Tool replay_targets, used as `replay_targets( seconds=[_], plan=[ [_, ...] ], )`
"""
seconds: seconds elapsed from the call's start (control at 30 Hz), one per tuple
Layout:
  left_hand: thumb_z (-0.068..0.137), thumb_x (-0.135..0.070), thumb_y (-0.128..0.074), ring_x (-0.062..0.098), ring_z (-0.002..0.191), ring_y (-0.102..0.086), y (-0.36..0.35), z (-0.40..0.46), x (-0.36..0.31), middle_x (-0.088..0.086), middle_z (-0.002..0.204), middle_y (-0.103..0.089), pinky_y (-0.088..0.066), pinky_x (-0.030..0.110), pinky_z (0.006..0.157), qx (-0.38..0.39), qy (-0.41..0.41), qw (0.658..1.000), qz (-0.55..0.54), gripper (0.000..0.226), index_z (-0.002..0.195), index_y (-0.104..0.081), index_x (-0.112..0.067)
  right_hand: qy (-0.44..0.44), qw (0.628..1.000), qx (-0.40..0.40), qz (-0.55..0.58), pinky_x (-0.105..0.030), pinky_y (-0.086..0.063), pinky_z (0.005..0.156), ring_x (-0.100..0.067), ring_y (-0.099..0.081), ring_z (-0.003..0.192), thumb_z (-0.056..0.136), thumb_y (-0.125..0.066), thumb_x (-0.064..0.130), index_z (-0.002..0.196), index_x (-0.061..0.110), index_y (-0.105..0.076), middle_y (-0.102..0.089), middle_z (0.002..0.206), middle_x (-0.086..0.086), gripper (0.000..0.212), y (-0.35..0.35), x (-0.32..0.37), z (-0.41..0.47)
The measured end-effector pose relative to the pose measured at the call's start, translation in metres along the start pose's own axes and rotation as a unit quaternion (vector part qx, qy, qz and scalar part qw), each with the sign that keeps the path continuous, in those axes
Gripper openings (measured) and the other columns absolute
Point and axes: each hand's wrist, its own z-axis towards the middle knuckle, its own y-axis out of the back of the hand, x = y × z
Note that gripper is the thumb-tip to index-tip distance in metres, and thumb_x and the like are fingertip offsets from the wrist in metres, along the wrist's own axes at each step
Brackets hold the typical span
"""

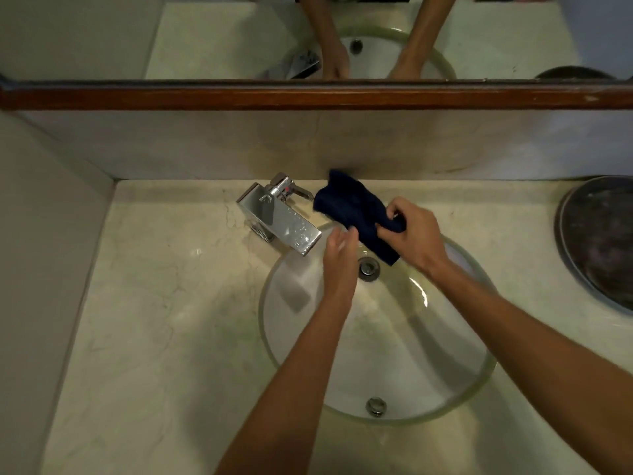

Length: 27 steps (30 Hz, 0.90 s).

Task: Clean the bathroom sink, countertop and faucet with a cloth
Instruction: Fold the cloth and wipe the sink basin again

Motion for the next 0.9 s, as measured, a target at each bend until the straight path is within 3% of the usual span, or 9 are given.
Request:
replay_targets(
  seconds=[0.07, 0.2, 0.33, 0.4, 0.47, 0.53, 0.63, 0.77, 0.9],
  plan=[
    [0.100, -0.052, -0.058, 0.017, 0.116, -0.068, -0.012, 0.011, -0.013, 0.001, 0.125, -0.072, -0.055, 0.035, 0.100, 0.015, 0.091, 0.983, -0.158, 0.052, 0.139, -0.059, -0.018, 0.068, 0.997, -0.013, -0.030, -0.041, -0.047, 0.059, -0.020, -0.054, 0.070, 0.075, -0.080, 0.014, 0.084, 0.017, -0.054, -0.058, 0.081, 0.003, 0.028, -0.006, 0.012, -0.032],
    [0.085, -0.063, -0.071, 0.022, 0.102, -0.071, -0.014, 0.001, -0.010, 0.007, 0.113, -0.074, -0.058, 0.040, 0.093, -0.006, 0.115, 0.983, -0.145, 0.064, 0.123, -0.069, -0.012, 0.123, 0.991, 0.028, -0.034, -0.030, -0.047, 0.062, -0.014, -0.053, 0.082, 0.071, -0.086, 0.015, 0.091, 0.017, -0.058, -0.057, 0.097, 0.005, 0.035, -0.004, 0.022, -0.074],
    [0.088, -0.058, -0.068, 0.024, 0.087, -0.069, -0.012, -0.023, -0.003, 0.011, 0.099, -0.069, -0.057, 0.040, 0.084, 0.038, 0.138, 0.968, -0.205, 0.060, 0.122, -0.069, -0.007, -0.035, 0.990, 0.047, 0.129, -0.023, -0.051, 0.075, -0.007, -0.058, 0.092, 0.079, -0.083, 0.033, 0.108, 0.026, -0.059, -0.061, 0.107, 0.012, 0.038, 0.019, 0.027, -0.093],
    [0.096, -0.052, -0.061, 0.023, 0.084, -0.069, -0.018, -0.041, -0.005, 0.010, 0.092, -0.071, -0.055, 0.040, 0.085, 0.050, 0.134, 0.963, -0.229, 0.047, 0.113, -0.071, -0.009, -0.126, 0.981, 0.012, 0.145, -0.023, -0.053, 0.074, -0.006, -0.059, 0.093, 0.082, -0.080, 0.043, 0.120, 0.027, -0.058, -0.060, 0.110, 0.014, 0.047, 0.026, 0.029, -0.096],
    [0.097, -0.048, -0.061, 0.025, 0.087, -0.072, -0.028, -0.057, -0.007, 0.011, 0.093, -0.074, -0.054, 0.044, 0.094, 0.064, 0.135, 0.960, -0.237, 0.042, 0.106, -0.073, -0.009, -0.134, 0.985, 0.019, 0.105, -0.024, -0.054, 0.073, -0.004, -0.061, 0.091, 0.084, -0.077, 0.047, 0.125, 0.026, -0.059, -0.060, 0.111, 0.012, 0.050, 0.030, 0.031, -0.098],
    [0.098, -0.044, -0.061, 0.026, 0.088, -0.074, -0.037, -0.073, -0.012, 0.013, 0.095, -0.076, -0.056, 0.044, 0.097, 0.070, 0.135, 0.960, -0.235, 0.041, 0.107, -0.071, -0.006, -0.098, 0.994, 0.008, 0.051, -0.027, -0.055, 0.074, -0.003, -0.061, 0.087, 0.089, -0.071, 0.042, 0.120, 0.024, -0.066, -0.062, 0.108, 0.010, 0.036, 0.037, 0.034, -0.102],
    [0.103, -0.035, -0.056, 0.024, 0.090, -0.077, -0.042, -0.088, -0.011, 0.014, 0.101, -0.078, -0.062, 0.037, 0.079, 0.067, 0.120, 0.960, -0.246, 0.036, 0.116, -0.068, -0.005, -0.066, 0.997, -0.016, 0.030, -0.036, -0.054, 0.069, -0.010, -0.062, 0.075, 0.094, -0.061, 0.030, 0.097, 0.022, -0.072, -0.067, 0.089, 0.006, 0.014, 0.057, 0.038, -0.105],
    [0.102, -0.029, -0.057, 0.030, 0.116, -0.069, -0.034, -0.098, -0.004, 0.014, 0.125, -0.072, -0.054, 0.044, 0.097, 0.061, 0.107, 0.960, -0.250, 0.037, 0.132, -0.062, -0.009, -0.163, 0.973, 0.016, 0.164, -0.029, -0.041, 0.057, -0.016, -0.052, 0.059, 0.095, -0.056, 0.023, 0.073, 0.017, -0.063, -0.059, 0.062, 0.006, 0.024, 0.099, 0.031, -0.097],
    [0.103, -0.025, -0.057, 0.030, 0.119, -0.067, -0.027, -0.098, 0.002, 0.013, 0.125, -0.073, -0.054, 0.041, 0.096, 0.043, 0.140, 0.970, -0.196, 0.037, 0.136, -0.061, -0.009, -0.215, 0.949, 0.027, 0.227, -0.035, -0.035, 0.062, -0.019, -0.046, 0.064, 0.097, -0.053, 0.024, 0.069, 0.010, -0.047, -0.047, 0.067, -0.005, 0.032, 0.131, 0.025, -0.091]
  ],
)
